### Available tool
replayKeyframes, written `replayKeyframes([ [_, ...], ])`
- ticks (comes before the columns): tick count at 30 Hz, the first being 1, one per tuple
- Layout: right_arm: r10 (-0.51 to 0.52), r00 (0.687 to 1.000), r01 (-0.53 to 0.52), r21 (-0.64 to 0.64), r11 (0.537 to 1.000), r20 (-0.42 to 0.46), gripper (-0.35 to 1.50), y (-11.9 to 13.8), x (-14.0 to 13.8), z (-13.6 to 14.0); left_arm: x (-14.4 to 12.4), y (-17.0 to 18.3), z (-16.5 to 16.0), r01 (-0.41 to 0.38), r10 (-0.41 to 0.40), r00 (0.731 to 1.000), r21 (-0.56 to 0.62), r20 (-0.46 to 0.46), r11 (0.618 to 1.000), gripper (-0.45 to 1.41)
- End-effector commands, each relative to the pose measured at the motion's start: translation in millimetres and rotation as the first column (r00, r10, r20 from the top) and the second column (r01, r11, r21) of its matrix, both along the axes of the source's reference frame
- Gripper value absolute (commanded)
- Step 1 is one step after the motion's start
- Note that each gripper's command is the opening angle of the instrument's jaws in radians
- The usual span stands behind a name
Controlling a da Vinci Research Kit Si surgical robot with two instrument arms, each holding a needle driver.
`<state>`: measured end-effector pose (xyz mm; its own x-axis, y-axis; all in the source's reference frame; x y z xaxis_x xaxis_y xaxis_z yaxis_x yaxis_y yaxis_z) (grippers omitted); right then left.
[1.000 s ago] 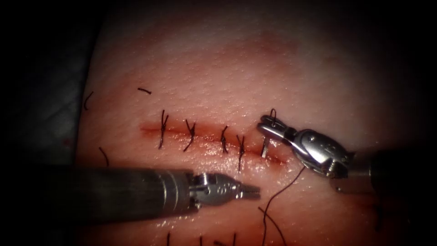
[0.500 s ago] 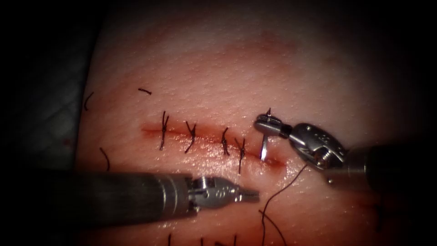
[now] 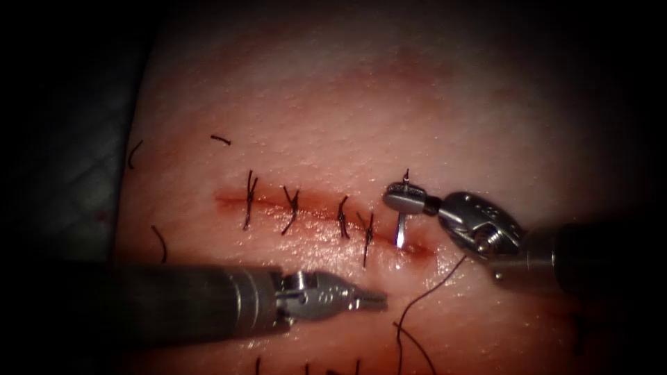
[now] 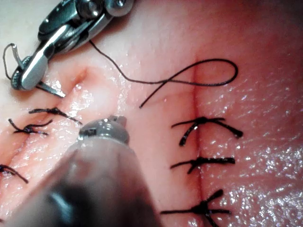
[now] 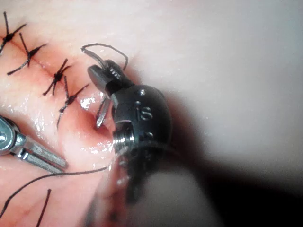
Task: Wound Closure
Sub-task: With the right needle holder, throw the needle through the bottom of the wound.
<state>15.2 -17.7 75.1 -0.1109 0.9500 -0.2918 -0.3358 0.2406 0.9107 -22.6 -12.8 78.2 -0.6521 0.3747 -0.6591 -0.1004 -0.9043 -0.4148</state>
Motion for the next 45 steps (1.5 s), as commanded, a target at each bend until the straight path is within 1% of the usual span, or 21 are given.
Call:
replayKeyframes([
  [1,0.004,1.0,-0.004,0.013,1.0,-0.008,-0.35,-0.4,0.7,0.3,-0.6,-0.3,0.7,0.0,0.0,1.0,0.0,0.0,1.0,-0.17],
  [4,0.011,0.999,-0.008,0.081,0.997,-0.032,-0.35,-0.4,0.7,0.3,-0.6,-0.3,0.9,0.004,-0.004,1.0,0.002,-0.001,1.0,-0.17],
  [5,0.011,0.999,-0.008,0.081,0.997,-0.032,-0.35,-0.4,0.7,0.3,-0.6,-0.3,0.9,0.004,-0.004,1.0,0.002,-0.001,1.0,-0.17],
  [8,0.015,0.999,-0.009,0.138,0.99,-0.048,-0.35,-0.5,0.7,0.4,-0.6,-0.3,0.9,0.008,-0.008,1.0,0.007,-0.003,1.0,-0.17],
  [10,0.024,0.997,-0.009,0.21,0.978,-0.069,-0.35,-0.7,0.8,0.3,-0.6,-0.3,0.9,0.008,-0.008,1.0,0.007,-0.003,1.0,-0.17],
  [12,0.021,0.997,-0.002,0.226,0.974,-0.081,-0.35,-0.9,0.9,0.2,-0.6,-0.3,0.9,0.008,-0.008,1.0,0.007,-0.003,1.0,-0.17],
  [13,0.022,0.994,0.007,0.275,0.961,-0.105,-0.35,-1.2,1.1,0.0,-0.6,-0.4,0.9,0.007,-0.007,1.0,0.007,-0.002,1.0,-0.17],
  [15,0.021,0.992,0.021,0.319,0.948,-0.126,-0.35,-1.4,1.4,-0.3,-0.5,-0.4,0.9,0.007,-0.007,1.0,0.007,-0.002,1.0,-0.17],
  [16,0.027,0.989,0.03,0.377,0.926,-0.147,-0.35,-1.8,1.7,-0.5,-0.5,-0.4,0.9,0.006,-0.006,1.0,0.007,-0.002,1.0,-0.17],
  [22,0.068,0.979,0.031,0.467,0.883,-0.193,-0.35,-2.7,2.5,-1.5,-0.3,-0.4,0.8,0.005,-0.005,1.0,0.007,-0.001,1.0,-0.17],
  [24,0.098,0.969,0.038,0.53,0.847,-0.226,-0.35,-3.5,3.0,-2.1,-0.2,-0.4,0.8,0.004,-0.004,1.0,0.008,0.0,1.0,-0.17],
  [26,0.111,0.965,0.044,0.567,0.823,-0.237,-0.35,-3.9,3.3,-2.6,-0.2,-0.3,0.8,0.004,-0.004,1.0,0.008,0.0,1.0,-0.17],
  [32,0.173,0.949,0.066,0.7,0.711,-0.265,-0.35,-4.7,3.9,-3.6,-0.2,-0.3,0.8,0.004,-0.004,1.0,0.008,0.0,1.0,-0.17],
  [33,0.174,0.948,0.068,0.704,0.707,-0.267,-0.35,-4.7,4.0,-3.6,-0.2,-0.3,0.8,0.004,-0.004,1.0,0.008,0.0,1.0,-0.17],
  [34,0.196,0.941,0.074,0.733,0.676,-0.275,-0.35,-4.7,3.9,-3.7,-0.2,-0.3,0.8,0.004,-0.004,1.0,0.008,0.0,1.0,-0.17],
  [35,0.208,0.937,0.078,0.75,0.656,-0.28,-0.35,-4.7,3.9,-3.8,-0.2,-0.3,0.8,0.004,-0.004,1.0,0.008,0.0,1.0,-0.17],
  [36,0.208,0.937,0.078,0.75,0.656,-0.28,-0.35,-4.7,3.9,-3.8,-0.2,-0.3,0.8,0.004,-0.004,1.0,0.008,0.0,1.0,-0.17],
  [37,0.221,0.934,0.084,0.771,0.631,-0.282,-0.35,-4.8,3.8,-3.8,-0.1,-0.3,0.8,0.004,-0.004,1.0,0.009,0.0,1.0,-0.17],
  [38,0.221,0.934,0.084,0.771,0.631,-0.282,-0.35,-4.8,3.8,-3.8,-0.1,-0.3,0.8,0.004,-0.004,1.0,0.009,0.0,1.0,-0.17],
  [41,0.226,0.931,0.096,0.791,0.604,-0.286,-0.35,-5.1,3.9,-4.0,-0.1,-0.2,0.8,0.004,-0.004,1.0,0.009,0.001,1.0,-0.17],
  [45,0.223,0.926,0.122,0.801,0.586,-0.304,-0.35,-5.8,4.2,-4.9,0.0,-0.1,0.7,0.005,-0.005,1.0,0.009,-0.001,1.0,-0.17],
])
